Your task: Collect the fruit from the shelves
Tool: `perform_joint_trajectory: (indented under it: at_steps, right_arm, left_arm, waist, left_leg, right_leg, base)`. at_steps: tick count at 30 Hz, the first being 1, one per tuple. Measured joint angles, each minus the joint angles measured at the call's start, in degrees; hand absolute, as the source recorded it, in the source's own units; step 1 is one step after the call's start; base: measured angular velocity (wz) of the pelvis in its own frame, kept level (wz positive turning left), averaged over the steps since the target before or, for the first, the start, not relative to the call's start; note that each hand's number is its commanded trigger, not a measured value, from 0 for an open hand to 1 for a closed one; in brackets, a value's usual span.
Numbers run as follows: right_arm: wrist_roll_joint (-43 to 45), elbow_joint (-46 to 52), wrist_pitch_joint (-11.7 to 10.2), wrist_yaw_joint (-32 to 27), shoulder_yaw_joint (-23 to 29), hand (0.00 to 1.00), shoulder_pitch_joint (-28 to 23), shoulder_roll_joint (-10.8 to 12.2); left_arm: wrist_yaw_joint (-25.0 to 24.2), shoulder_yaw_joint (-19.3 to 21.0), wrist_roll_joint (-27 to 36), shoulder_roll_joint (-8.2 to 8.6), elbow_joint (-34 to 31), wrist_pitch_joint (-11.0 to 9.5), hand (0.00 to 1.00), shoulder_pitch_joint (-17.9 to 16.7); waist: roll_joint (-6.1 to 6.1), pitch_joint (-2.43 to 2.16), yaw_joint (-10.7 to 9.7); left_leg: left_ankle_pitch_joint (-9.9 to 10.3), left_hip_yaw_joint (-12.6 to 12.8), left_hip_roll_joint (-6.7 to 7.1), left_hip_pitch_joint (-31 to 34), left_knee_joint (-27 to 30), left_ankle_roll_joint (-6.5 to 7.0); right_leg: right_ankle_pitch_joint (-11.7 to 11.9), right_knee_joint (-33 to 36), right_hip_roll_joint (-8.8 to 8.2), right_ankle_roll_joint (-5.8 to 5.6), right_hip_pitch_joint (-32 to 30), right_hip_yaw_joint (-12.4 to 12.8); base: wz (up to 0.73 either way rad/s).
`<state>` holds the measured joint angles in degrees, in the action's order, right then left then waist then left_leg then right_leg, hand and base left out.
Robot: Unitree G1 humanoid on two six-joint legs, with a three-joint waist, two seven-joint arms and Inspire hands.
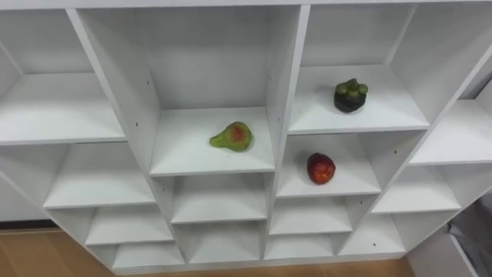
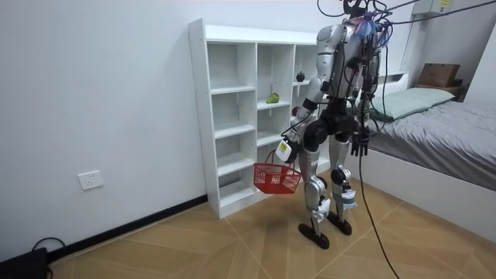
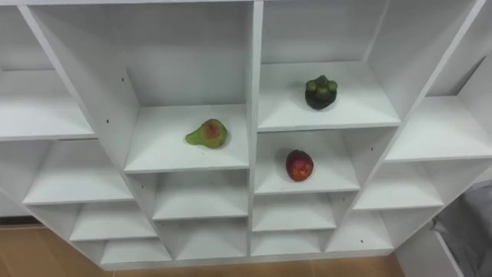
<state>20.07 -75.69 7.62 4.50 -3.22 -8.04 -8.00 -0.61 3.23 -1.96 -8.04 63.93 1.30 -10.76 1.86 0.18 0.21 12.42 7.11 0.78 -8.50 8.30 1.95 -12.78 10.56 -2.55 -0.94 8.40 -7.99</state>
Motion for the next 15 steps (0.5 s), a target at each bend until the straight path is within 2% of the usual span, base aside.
perform_joint_trajectory:
  at_steps: [15]
  right_arm:
    - [0.21, 0.39, -0.08, -1.56, 0.08, 0.00, -0.02, 0.00]
  left_arm:
    - [0.09, -0.11, 0.07, -0.04, -0.02, 0.07, 1.00, -0.05]
  waist:
    - [0.02, 0.04, 0.00]
  left_leg:
    - [0.00, 0.00, 0.02, -0.29, 0.07, 0.00]
  right_leg:
    - [0.00, -0.13, 0.00, 0.00, 0.37, -0.01]
  base:
    - [0.00]
